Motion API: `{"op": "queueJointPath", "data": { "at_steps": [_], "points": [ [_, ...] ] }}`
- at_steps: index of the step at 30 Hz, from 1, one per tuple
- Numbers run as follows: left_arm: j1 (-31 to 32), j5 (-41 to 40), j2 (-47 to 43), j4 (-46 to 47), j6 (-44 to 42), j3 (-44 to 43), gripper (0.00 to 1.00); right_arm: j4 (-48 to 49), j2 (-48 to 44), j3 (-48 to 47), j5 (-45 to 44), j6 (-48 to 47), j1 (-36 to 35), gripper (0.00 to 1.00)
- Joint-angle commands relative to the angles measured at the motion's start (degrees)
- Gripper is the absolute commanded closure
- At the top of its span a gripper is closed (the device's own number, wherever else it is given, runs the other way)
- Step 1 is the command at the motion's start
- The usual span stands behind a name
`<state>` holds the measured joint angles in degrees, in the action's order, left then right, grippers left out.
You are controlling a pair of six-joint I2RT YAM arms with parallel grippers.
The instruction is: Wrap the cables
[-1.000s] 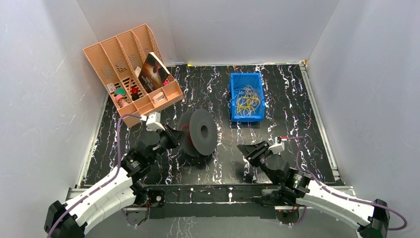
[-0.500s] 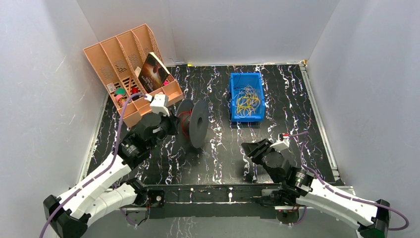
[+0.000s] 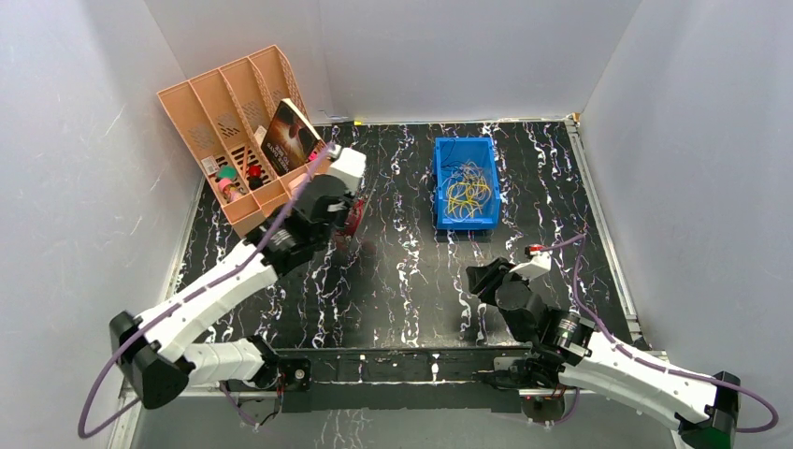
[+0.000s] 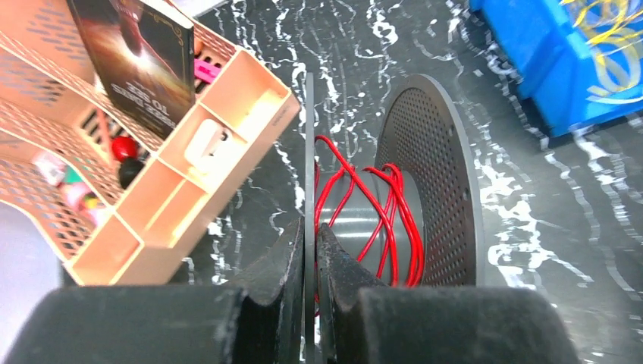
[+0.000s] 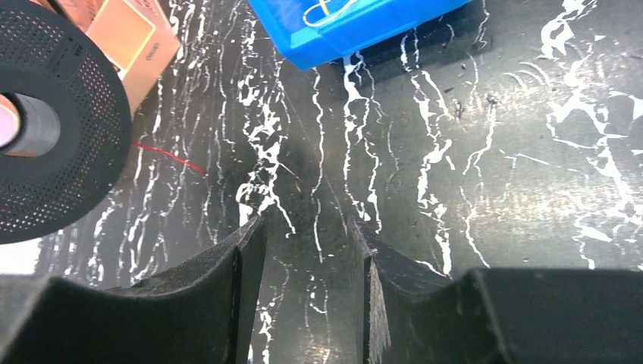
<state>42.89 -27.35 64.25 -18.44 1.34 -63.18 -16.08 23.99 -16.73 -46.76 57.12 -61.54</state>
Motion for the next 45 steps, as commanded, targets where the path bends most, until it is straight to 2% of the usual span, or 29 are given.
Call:
{"op": "queueJointPath", "data": {
  "at_steps": [1,5,9,16,18,19,21,31,33,35,45],
  "points": [
    [7.3,-18.11,6.28,0.61,-12.25,-4.57,1.0,-0.42,0.69,-2.51,-3.55,-3.13,0.01,0.48],
    [12.6,-26.76,12.7,3.92,-19.63,-4.98,1.0,-0.53,0.8,-2.45,-3.73,-3.59,0.04,0.48],
    [16.2,-34.0,19.01,12.33,-28.85,-3.18,1.0,-0.2,0.03,-1.59,-3.35,-3.38,0.01,0.48],
    [20.8,-39.47,30.63,23.56,-39.85,-3.49,1.0,-0.5,-2.15,0.26,-2.73,-2.02,0.01,0.48],
    [21.64,-41.29,34.81,32.36,-46.45,-0.57,1.0,-1.65,-4.11,0.89,-2.5,-1.07,0.03,0.48],
    [21.81,-41.69,36.25,34.06,-46.87,0.15,1.0,-2.01,-5.09,1.43,-2.41,-0.75,0.02,0.48],
    [21.97,-41.96,40.74,28.69,-40.07,-0.01,1.0,-1.55,-5.98,1.96,-1.98,-0.25,0.02,0.48],
    [21.97,-42.23,46.49,27.14,-32.53,2.12,1.0,-3.7,-7.12,1.51,-1.23,1.1,0.01,0.46],
    [21.97,-42.09,47.34,26.34,-30.74,2.26,0.9,-3.69,-7.03,1.57,-1.14,1.19,0.01,0.46],
    [21.97,-42.06,48.34,25.52,-28.95,2.35,0.85,-3.7,-6.68,1.61,-1.13,1.31,0.04,0.46],
    [21.97,-41.16,52.06,22.84,-22.86,2.71,0.72,-3.17,-5.36,1.09,-1.32,1.3,0.02,0.45]
  ]
}}
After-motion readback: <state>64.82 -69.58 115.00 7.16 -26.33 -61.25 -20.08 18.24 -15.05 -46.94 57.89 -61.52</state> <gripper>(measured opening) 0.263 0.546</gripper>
